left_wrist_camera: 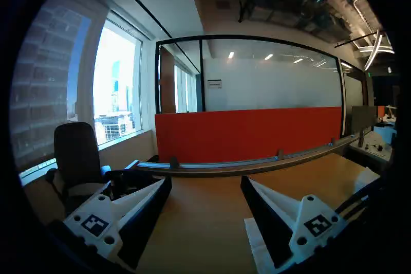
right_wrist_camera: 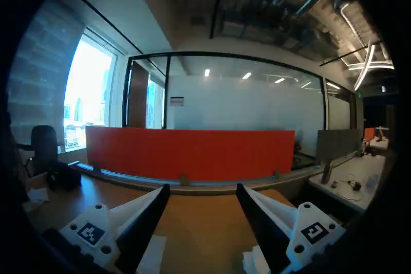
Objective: Fold towel
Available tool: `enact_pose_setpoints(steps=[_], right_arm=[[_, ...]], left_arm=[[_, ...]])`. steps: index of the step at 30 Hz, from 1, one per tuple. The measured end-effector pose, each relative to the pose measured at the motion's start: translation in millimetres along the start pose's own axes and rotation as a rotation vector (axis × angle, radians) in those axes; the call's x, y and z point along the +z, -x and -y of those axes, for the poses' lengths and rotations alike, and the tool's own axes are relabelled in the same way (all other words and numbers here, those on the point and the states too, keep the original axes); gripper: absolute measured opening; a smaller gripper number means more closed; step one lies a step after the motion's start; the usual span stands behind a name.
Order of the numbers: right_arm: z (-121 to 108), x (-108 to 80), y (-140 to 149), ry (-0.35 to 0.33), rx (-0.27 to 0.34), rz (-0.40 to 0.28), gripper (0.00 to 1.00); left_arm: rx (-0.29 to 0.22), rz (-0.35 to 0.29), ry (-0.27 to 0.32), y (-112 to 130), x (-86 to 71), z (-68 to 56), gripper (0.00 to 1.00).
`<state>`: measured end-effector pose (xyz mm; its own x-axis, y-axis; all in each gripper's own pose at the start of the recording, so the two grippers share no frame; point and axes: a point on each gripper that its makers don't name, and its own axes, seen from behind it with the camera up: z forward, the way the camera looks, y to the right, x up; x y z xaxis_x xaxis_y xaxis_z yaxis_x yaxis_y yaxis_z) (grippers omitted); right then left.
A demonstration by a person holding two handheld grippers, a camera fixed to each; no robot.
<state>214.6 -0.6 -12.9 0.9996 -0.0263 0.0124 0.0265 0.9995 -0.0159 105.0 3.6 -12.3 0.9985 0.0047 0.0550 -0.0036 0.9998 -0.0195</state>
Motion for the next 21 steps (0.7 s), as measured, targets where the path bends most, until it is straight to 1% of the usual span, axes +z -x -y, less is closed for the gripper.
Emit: enact_pose_setpoints(steps=[6, 9, 12, 15, 21], right_arm=[[13, 1.5, -1, -0.058, -0.049, 0.029, 1.00], [26, 2.9, 1, -0.110, -0.071, 0.053, 1.00], [42, 3.7, 2, -0.176, -0.080, 0.080, 1.00], [52, 5.4, 1, -0.224, -0.083, 0.101, 1.00], [63, 8.3, 9, -0.298, -0.116, 0.146, 1.00]], left_arm=[[0.031, 0.032, 0.060, -1, 2.5, -8.8, 1.00], [0.043, 0.048, 0.102, -2, 3.4, -16.1, 1.00], [0.045, 0.064, 0.150, -2, 3.0, -24.1, 1.00], [0.048, 0.080, 0.195, -1, 1.8, -30.2, 1.00], [0.073, 0.109, 0.247, 3, 1.6, -35.2, 1.00]])
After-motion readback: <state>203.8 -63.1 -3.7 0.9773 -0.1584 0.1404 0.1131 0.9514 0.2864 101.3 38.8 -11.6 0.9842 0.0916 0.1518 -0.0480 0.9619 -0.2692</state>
